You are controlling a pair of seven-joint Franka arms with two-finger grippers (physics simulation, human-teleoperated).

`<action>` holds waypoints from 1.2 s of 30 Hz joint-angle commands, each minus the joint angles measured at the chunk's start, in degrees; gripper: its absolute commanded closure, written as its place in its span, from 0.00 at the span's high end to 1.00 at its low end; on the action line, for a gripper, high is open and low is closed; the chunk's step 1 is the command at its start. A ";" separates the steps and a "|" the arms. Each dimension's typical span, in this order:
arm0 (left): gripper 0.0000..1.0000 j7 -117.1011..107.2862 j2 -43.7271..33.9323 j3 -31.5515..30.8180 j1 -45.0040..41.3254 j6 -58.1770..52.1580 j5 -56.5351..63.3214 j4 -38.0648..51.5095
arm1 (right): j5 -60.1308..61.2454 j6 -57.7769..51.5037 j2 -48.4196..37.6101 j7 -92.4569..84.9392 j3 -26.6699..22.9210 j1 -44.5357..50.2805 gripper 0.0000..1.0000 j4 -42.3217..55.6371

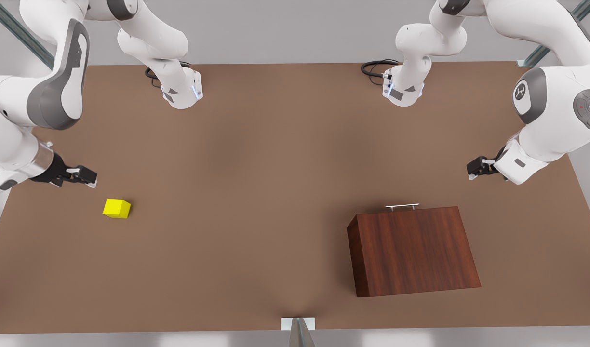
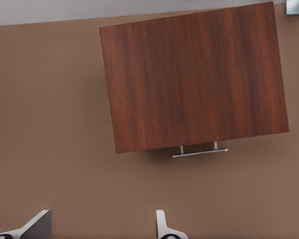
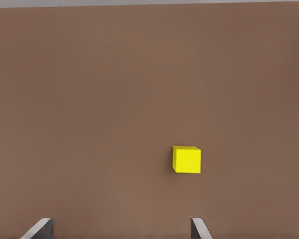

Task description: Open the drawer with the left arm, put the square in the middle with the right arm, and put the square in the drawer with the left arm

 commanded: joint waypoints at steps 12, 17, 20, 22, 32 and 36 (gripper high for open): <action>1.00 -67.06 -16.82 -0.17 -4.84 41.77 -5.33 -39.84 | -0.61 19.53 -2.03 0.25 -4.28 -5.45 1.00 -23.43; 1.00 -85.96 -16.65 -0.17 -4.84 54.26 -10.06 -46.70 | -4.04 28.67 1.14 -4.32 -8.59 -5.01 1.00 -30.56; 1.00 -90.35 -15.68 -0.17 -4.84 57.86 -16.49 -47.75 | -9.14 32.28 2.72 -3.79 -8.41 -4.66 1.00 -32.22; 1.00 -92.11 -15.50 -0.17 -5.63 61.99 -16.58 -50.13 | -9.14 36.40 2.81 -3.70 -8.59 -5.10 1.00 -34.68; 1.00 -115.05 -12.96 -0.43 -8.35 72.54 -16.67 -56.37 | 0.62 45.20 10.37 -12.23 -8.41 -6.33 1.00 -34.60; 1.00 -117.51 -11.81 -1.66 -8.35 75.97 -17.02 -57.60 | 7.21 44.76 11.95 -17.33 -8.06 -8.09 1.00 -33.98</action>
